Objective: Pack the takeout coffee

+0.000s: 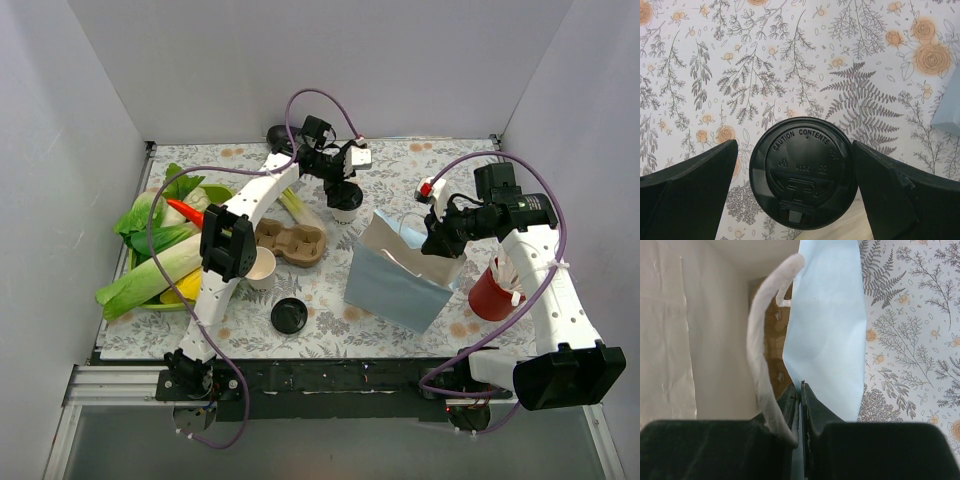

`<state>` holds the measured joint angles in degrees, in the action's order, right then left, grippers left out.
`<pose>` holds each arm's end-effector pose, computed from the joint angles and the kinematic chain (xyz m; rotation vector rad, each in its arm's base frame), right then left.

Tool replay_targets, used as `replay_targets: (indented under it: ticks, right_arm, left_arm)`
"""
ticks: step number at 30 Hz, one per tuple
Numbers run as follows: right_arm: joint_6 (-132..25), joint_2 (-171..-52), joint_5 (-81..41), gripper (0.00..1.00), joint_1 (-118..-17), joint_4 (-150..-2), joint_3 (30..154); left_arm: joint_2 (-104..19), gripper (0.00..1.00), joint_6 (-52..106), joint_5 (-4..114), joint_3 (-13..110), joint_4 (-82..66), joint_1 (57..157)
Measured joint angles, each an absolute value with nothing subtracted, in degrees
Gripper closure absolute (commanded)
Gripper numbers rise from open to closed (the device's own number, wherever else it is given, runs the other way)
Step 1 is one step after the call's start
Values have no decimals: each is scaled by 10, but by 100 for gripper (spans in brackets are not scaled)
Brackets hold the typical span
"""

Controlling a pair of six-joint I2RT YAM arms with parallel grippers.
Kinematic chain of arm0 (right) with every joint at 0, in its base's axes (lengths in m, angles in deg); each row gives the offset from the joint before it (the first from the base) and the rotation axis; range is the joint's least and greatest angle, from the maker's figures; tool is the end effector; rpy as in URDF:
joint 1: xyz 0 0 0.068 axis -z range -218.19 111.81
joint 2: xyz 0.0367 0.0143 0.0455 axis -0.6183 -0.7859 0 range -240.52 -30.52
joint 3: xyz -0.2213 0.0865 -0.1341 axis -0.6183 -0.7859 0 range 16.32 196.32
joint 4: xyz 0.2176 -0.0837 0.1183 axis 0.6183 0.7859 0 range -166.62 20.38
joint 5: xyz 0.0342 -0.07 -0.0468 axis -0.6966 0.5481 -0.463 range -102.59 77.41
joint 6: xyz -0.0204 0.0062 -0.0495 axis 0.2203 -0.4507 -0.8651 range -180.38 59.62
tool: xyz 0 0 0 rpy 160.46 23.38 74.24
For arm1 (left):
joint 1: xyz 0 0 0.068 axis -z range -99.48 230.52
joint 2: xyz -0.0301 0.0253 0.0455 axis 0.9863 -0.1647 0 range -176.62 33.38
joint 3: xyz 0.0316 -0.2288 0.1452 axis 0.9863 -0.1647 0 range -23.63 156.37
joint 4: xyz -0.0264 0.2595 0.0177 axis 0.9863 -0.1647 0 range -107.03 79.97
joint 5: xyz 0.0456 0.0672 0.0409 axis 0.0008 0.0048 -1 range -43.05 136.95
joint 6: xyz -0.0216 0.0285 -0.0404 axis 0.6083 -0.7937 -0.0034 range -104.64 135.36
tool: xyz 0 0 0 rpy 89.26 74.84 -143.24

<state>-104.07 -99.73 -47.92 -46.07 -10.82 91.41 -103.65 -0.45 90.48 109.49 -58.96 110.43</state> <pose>0.2106 0.0499 0.3560 -1.2351 2.0823 0.5318 0.4401 -0.2817 0.2572 1.2272 2.0830 -1.0482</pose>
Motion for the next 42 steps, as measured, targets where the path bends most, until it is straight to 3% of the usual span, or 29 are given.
replay_targets:
  ticks: [23,42]
  right_arm:
    - [-1035,-997,-479,85,-461,-112,914]
    - [-1025,-997,-479,85,-461,-129,903]
  left_arm:
    - [-1051,2,142,867,1088,-546,1107]
    - [-1007,28,190,859,1020,-535,1108]
